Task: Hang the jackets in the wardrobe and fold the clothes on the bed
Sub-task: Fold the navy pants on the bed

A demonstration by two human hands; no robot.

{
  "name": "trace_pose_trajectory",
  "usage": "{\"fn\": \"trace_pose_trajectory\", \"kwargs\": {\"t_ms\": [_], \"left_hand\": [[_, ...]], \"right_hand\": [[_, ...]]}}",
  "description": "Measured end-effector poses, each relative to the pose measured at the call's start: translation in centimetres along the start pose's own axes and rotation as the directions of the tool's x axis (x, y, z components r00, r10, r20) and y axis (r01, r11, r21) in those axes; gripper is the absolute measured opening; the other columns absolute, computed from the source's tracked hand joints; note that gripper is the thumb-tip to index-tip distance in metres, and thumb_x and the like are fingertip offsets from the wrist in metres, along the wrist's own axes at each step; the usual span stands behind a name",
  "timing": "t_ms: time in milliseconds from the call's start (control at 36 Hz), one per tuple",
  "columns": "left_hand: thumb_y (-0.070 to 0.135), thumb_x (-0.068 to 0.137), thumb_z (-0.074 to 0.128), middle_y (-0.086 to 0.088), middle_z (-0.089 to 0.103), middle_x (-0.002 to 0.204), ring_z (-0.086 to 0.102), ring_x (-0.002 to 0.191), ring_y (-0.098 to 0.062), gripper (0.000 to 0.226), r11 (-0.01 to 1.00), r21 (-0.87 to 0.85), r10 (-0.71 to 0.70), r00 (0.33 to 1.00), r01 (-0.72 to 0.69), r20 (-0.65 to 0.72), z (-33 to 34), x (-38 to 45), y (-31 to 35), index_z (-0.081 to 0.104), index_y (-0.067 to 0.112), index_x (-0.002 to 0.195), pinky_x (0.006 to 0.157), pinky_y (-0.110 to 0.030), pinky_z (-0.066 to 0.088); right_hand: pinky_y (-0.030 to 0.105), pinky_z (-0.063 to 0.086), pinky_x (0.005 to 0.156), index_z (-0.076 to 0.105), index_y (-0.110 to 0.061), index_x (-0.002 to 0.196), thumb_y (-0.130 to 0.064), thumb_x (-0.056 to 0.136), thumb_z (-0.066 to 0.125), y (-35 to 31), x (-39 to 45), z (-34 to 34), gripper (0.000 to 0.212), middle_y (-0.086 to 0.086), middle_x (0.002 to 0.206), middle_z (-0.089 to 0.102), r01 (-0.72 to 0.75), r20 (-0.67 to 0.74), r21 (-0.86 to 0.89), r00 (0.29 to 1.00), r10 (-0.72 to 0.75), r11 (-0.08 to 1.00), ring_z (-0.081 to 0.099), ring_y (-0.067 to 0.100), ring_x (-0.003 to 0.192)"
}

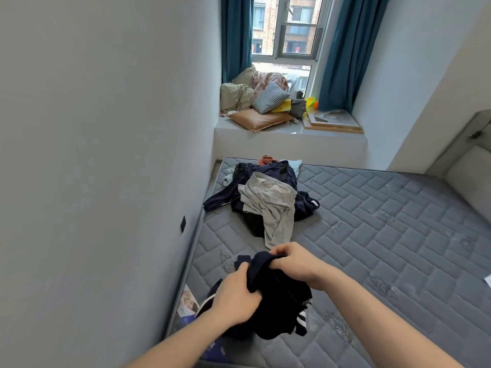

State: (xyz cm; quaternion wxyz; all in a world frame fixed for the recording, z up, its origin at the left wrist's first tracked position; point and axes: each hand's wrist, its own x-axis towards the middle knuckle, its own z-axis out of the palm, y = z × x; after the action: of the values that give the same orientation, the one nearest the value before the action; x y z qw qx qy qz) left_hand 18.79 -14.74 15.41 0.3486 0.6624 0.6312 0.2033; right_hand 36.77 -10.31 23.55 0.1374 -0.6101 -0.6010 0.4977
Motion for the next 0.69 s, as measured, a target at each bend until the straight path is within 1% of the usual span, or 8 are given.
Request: {"fn": "trace_pose_trajectory", "kwargs": {"t_ms": [111, 167, 250, 333, 417, 472, 583, 694], "left_hand": [[0.035, 0.073, 0.048, 0.005, 0.063, 0.079, 0.064, 0.086, -0.029, 0.01, 1.0, 0.007, 0.01, 0.998, -0.009, -0.059, -1.6, 1.5, -0.2, 0.049, 0.03, 0.082, 0.068, -0.038, 0.047], [0.034, 0.071, 0.046, 0.008, 0.062, 0.076, 0.063, 0.084, -0.026, 0.011, 1.0, 0.014, 0.015, 1.0, -0.014, -0.016, -2.6, 2.2, -0.1, 0.052, 0.033, 0.079, 0.069, -0.037, 0.047], [0.033, 0.069, 0.044, 0.014, 0.062, 0.071, 0.061, 0.076, -0.015, 0.012, 0.998, 0.034, 0.042, 0.998, -0.044, 0.055, -3.2, 2.8, 0.1, 0.053, 0.039, 0.074, 0.063, -0.032, 0.042], [0.035, 0.07, 0.044, 0.011, 0.066, 0.073, 0.063, 0.073, -0.011, 0.015, 1.0, 0.005, 0.017, 0.997, -0.017, 0.076, -3.1, 3.2, 0.2, 0.057, 0.036, 0.077, 0.066, -0.034, 0.049], [0.042, 0.069, 0.053, 0.01, 0.071, 0.09, 0.067, 0.088, -0.013, 0.021, 0.999, -0.003, -0.032, 0.991, 0.033, 0.133, -2.9, 3.4, -0.2, 0.062, 0.033, 0.086, 0.084, -0.038, 0.055], [0.053, 0.062, 0.061, 0.01, 0.068, 0.107, 0.064, 0.097, -0.01, 0.038, 0.997, 0.063, -0.055, 0.971, 0.041, 0.234, -2.5, 3.3, -0.7, 0.06, 0.034, 0.095, 0.087, -0.032, 0.052], [0.066, 0.047, 0.077, 0.011, 0.063, 0.112, 0.06, 0.094, -0.009, 0.076, 0.959, 0.28, -0.072, 0.908, -0.051, 0.413, -0.8, 2.9, -1.2, 0.054, 0.034, 0.112, 0.078, -0.027, 0.048], [0.034, 0.066, 0.06, 0.006, 0.064, 0.111, 0.061, 0.099, -0.019, 0.043, 0.902, 0.417, -0.102, 0.881, -0.114, 0.461, 0.6, 3.4, -0.8, 0.052, 0.037, 0.108, 0.086, -0.035, 0.054]], "right_hand": [[0.02, 0.054, 0.062, 0.073, -0.03, 0.09, -0.022, 0.075, 0.071, 1.7, -0.8, -0.9, 0.016, -0.006, 0.087, 0.074, 0.002, 0.032, -0.24, 0.999, 0.006, 0.971, 0.068, 0.005, 0.072], [0.012, 0.044, 0.052, 0.069, -0.04, 0.072, -0.024, 0.071, 0.069, 2.9, -1.0, -1.0, 0.016, -0.015, 0.071, 0.068, 0.004, 0.052, -0.342, 0.999, 0.014, 0.94, 0.062, -0.002, 0.062], [0.014, 0.037, 0.046, 0.061, -0.032, 0.055, -0.021, 0.069, 0.062, 5.2, -0.9, -0.4, 0.018, -0.014, 0.05, 0.058, -0.013, -0.005, -0.426, 1.0, 0.012, 0.905, 0.055, 0.002, 0.055], [0.024, 0.035, 0.047, 0.05, -0.02, 0.059, -0.014, 0.07, 0.056, 7.4, -0.8, -0.2, 0.014, -0.006, 0.057, 0.056, -0.037, -0.068, -0.495, 0.998, 0.003, 0.868, 0.056, 0.014, 0.061], [0.03, 0.032, 0.05, 0.042, -0.019, 0.061, -0.01, 0.073, 0.052, 9.5, -1.3, -0.7, 0.017, -0.003, 0.062, 0.052, -0.097, -0.119, -0.5, 0.992, 0.042, 0.86, 0.051, 0.02, 0.065], [0.03, 0.028, 0.051, 0.036, -0.02, 0.063, -0.008, 0.075, 0.051, 11.1, -1.8, -1.2, 0.023, -0.002, 0.063, 0.046, -0.129, -0.149, -0.476, 0.987, 0.065, 0.87, 0.044, 0.02, 0.064], [0.025, 0.032, 0.053, 0.041, -0.018, 0.068, -0.009, 0.082, 0.051, 13.5, -2.1, -2.1, 0.019, -0.003, 0.068, 0.053, -0.169, -0.163, -0.419, 0.981, 0.109, 0.892, 0.049, 0.017, 0.067], [0.026, 0.037, 0.055, 0.047, -0.02, 0.071, -0.013, 0.079, 0.05, 14.6, -1.8, -3.2, 0.012, -0.003, 0.073, 0.057, -0.186, -0.141, -0.437, 0.98, 0.137, 0.88, 0.056, 0.02, 0.074]]}}
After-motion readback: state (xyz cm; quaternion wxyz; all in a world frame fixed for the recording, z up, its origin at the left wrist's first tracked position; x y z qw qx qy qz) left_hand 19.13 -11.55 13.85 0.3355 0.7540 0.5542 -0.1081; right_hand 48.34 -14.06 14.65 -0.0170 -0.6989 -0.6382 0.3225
